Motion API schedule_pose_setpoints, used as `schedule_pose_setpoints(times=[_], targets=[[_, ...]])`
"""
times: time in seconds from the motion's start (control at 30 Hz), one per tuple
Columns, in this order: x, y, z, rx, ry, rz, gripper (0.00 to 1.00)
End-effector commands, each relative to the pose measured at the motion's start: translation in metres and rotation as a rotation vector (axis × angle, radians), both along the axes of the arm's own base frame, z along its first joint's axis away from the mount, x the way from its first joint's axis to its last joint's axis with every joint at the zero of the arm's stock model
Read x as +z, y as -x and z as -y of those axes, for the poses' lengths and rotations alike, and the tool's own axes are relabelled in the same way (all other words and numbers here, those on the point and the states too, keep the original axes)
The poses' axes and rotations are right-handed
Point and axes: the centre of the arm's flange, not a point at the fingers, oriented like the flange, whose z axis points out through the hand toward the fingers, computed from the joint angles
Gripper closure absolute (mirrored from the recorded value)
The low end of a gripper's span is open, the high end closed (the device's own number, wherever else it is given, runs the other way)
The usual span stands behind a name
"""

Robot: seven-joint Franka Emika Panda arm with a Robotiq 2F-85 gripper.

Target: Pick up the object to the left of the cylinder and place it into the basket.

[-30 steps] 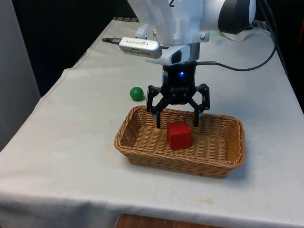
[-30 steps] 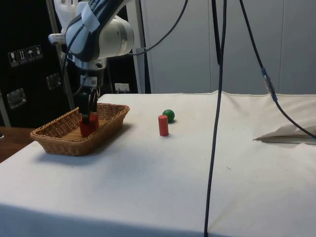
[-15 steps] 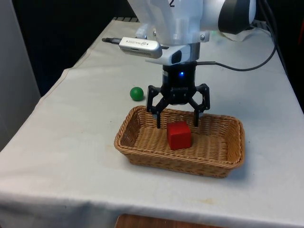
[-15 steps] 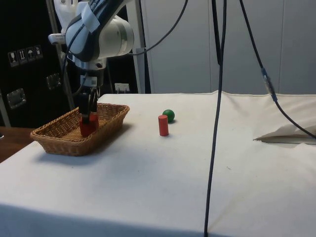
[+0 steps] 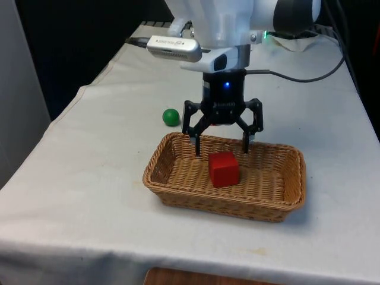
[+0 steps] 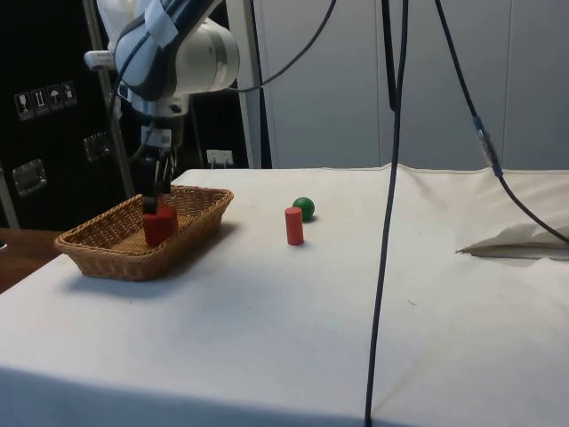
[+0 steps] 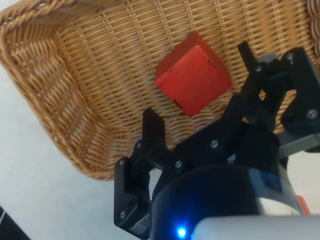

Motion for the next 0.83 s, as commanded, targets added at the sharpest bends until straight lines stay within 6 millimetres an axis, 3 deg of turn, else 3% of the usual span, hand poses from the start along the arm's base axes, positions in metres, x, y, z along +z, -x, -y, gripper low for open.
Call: schedule_pose_setpoints(times=[0.0, 0.8], targets=[[0.004, 0.001, 0.000, -0.001, 0.001, -0.006, 0.00], [0.054, -0.002, 0.002, 0.001, -0.022, 0.032, 0.00]])
